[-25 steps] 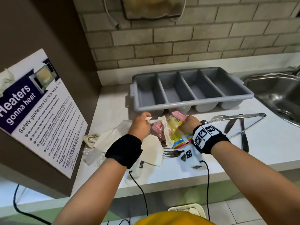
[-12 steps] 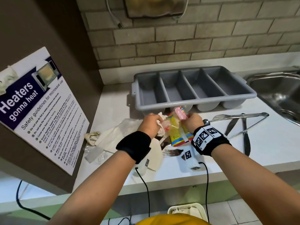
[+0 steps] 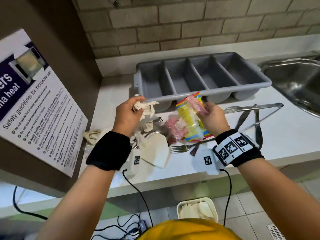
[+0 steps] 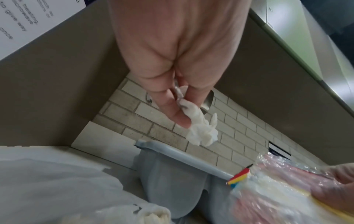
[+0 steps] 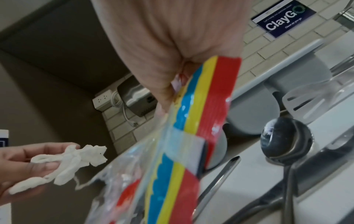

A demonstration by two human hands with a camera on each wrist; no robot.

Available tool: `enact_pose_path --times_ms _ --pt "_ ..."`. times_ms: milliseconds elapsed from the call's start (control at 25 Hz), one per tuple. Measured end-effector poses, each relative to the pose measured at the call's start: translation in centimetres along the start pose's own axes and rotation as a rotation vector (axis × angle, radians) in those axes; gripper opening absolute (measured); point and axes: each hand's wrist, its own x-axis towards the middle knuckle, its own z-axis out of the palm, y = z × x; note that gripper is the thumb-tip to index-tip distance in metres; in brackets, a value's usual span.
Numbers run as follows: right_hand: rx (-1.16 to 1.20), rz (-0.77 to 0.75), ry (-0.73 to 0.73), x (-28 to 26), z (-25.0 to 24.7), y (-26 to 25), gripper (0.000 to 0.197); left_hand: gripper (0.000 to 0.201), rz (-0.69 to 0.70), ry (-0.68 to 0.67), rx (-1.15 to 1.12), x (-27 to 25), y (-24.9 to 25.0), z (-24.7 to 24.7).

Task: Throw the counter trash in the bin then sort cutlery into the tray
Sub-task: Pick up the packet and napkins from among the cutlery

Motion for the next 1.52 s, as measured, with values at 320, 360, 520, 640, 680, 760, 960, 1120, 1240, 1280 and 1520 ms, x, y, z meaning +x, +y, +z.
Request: enact_pose_path --times_ms 320,360,520,640,680,760,960,1120,1240,1280,1520 --pt "0.293 -0.16 0.289 -2.6 -3.9 1.6 0.012 0.035 -0.003 0.071 -0.106 -4.7 2.0 1.4" --pt "0.311 -0.165 0.291 -3.0 -4.8 2.1 0.009 0.036 0.002 0.071 -0.145 -5.7 2.5 1.9" --pt "0.323 -0.189 0.293 -5.3 -8.4 4.9 0.012 0.044 0.017 0.032 -0.239 -10.2 5.5 5.4" --pt "0.313 -0.164 0.292 -8.2 -11.0 8.7 0.014 0.035 -0.034 -0.02 -0.305 -14.3 7.2 9.6" --pt "0.341 -0.154 0.288 -9.2 -11.6 10.2 0.011 0.036 -0.044 -0.044 -0.302 -15.7 7.4 11.2" --pt "0.399 -0.138 0.282 -11.4 -12.5 13.2 0.021 0.037 -0.086 -0.076 -0.284 -18.6 7.0 14.1" --pt "0.457 0.004 0.184 -16.6 -12.3 20.8 0.031 0.029 -0.206 -0.189 -0.272 -25.0 3.3 19.9" --pt "0.449 0.26 0.133 -19.9 -8.9 28.5 0.028 0.029 -0.397 -0.289 -0.123 -27.6 -3.3 25.4" --pt "0.402 0.457 0.098 -21.5 -4.8 34.6 0.039 0.028 -0.539 -0.36 0.044 -28.3 -9.0 29.0" --pt "0.372 0.482 0.072 -21.8 -3.0 36.7 0.039 0.028 -0.581 -0.378 0.087 -28.5 -11.0 30.1" --pt "0.199 0.73 -0.121 -21.6 8.4 46.4 0.024 0.03 -0.607 -0.488 0.345 -29.0 -22.1 34.8"
